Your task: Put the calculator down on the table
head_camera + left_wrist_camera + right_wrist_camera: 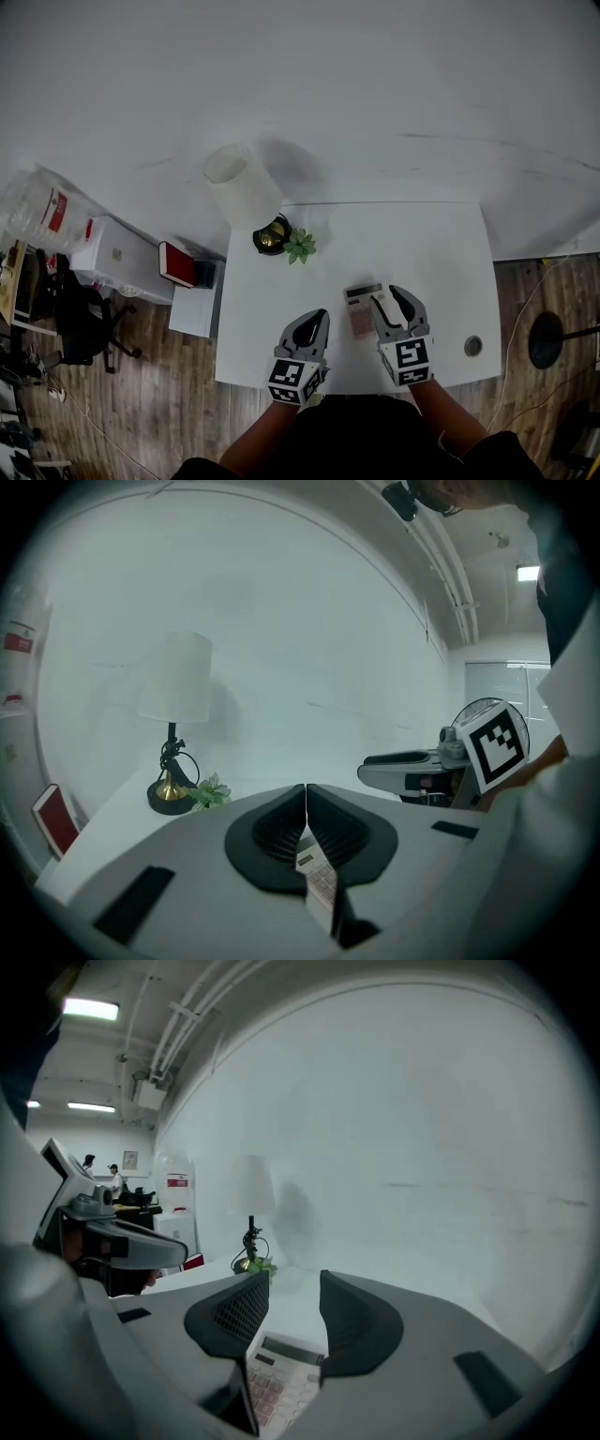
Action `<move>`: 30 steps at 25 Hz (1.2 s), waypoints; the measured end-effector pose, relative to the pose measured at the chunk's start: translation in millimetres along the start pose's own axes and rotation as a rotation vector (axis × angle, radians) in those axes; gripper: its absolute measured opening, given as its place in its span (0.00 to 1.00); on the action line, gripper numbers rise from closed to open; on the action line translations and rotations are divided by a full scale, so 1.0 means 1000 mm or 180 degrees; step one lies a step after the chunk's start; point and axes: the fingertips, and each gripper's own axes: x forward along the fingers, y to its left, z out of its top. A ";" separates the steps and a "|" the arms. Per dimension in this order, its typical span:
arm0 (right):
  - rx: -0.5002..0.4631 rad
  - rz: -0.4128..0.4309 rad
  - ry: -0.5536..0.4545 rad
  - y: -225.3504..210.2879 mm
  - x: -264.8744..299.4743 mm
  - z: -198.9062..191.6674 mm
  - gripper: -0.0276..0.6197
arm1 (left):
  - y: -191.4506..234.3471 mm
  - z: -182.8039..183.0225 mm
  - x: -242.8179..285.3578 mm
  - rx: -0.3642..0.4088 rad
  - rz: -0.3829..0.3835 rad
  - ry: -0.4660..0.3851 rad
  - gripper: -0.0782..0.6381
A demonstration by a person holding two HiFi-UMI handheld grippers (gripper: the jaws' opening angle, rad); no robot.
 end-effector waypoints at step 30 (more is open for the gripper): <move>-0.0637 -0.0035 -0.0908 0.009 -0.042 0.081 0.07 | -0.001 0.025 -0.006 0.0108 -0.0005 -0.0213 0.14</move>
